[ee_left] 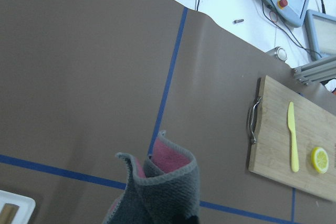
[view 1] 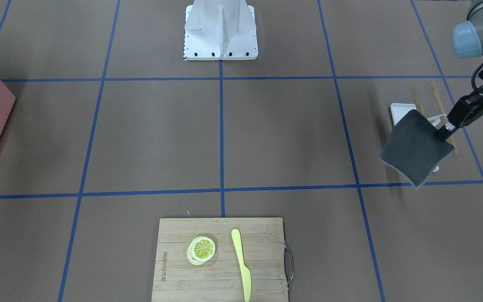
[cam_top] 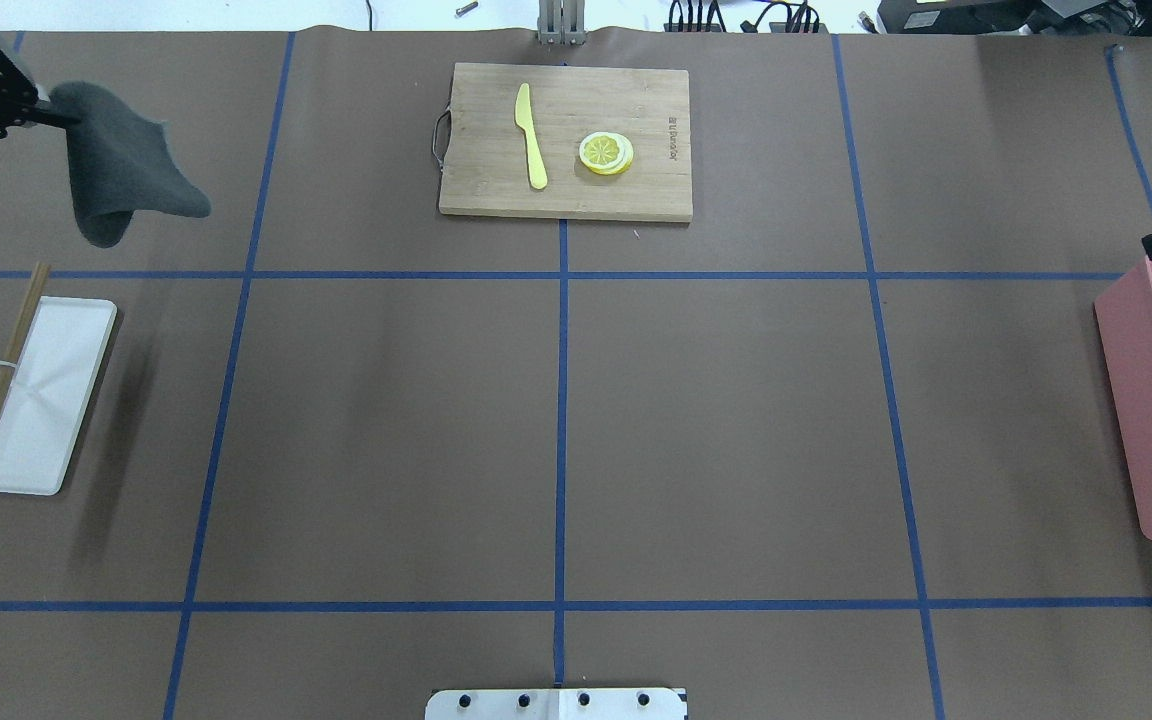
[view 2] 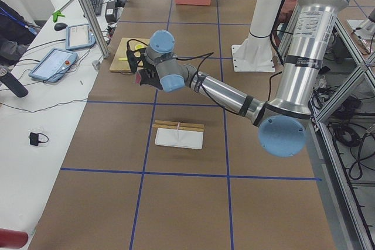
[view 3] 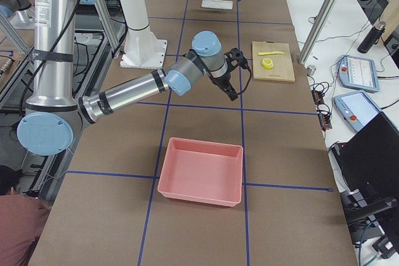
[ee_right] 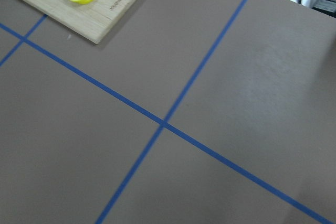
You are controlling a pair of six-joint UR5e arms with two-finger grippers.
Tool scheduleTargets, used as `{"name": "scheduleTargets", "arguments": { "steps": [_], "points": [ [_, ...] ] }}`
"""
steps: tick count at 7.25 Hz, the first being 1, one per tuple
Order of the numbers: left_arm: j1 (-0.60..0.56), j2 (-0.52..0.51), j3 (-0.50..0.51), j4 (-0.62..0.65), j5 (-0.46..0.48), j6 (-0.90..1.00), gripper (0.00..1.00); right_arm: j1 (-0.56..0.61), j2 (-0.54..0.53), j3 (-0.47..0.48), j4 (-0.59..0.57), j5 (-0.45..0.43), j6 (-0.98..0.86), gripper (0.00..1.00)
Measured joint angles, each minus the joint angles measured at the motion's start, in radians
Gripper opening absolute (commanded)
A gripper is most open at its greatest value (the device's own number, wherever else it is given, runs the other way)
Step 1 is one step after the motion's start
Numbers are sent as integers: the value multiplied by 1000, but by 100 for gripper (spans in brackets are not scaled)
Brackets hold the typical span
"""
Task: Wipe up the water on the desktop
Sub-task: 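Lift the grey cloth with the left gripper while the right arm approaches, then grasp the hanging grey cloth with the right gripper beside the left gripper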
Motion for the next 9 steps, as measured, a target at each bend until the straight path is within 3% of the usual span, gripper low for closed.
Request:
{"name": "scheduleTargets", "arguments": {
  "steps": [1, 3, 6, 9],
  "points": [
    [69, -23, -20, 0, 61, -78, 0, -66, 48, -2, 34, -28, 13, 100],
    [213, -87, -41, 5, 195, -222, 0, -214, 152, -4, 52, -167, 69, 98],
    [359, -224, -42, 107, 340, -345, 0, -468, 274, -2, 48, -485, 252, 98],
    [484, -355, -40, 199, 468, -443, 0, -699, 365, -5, 42, -786, 269, 98]
  ]
}}
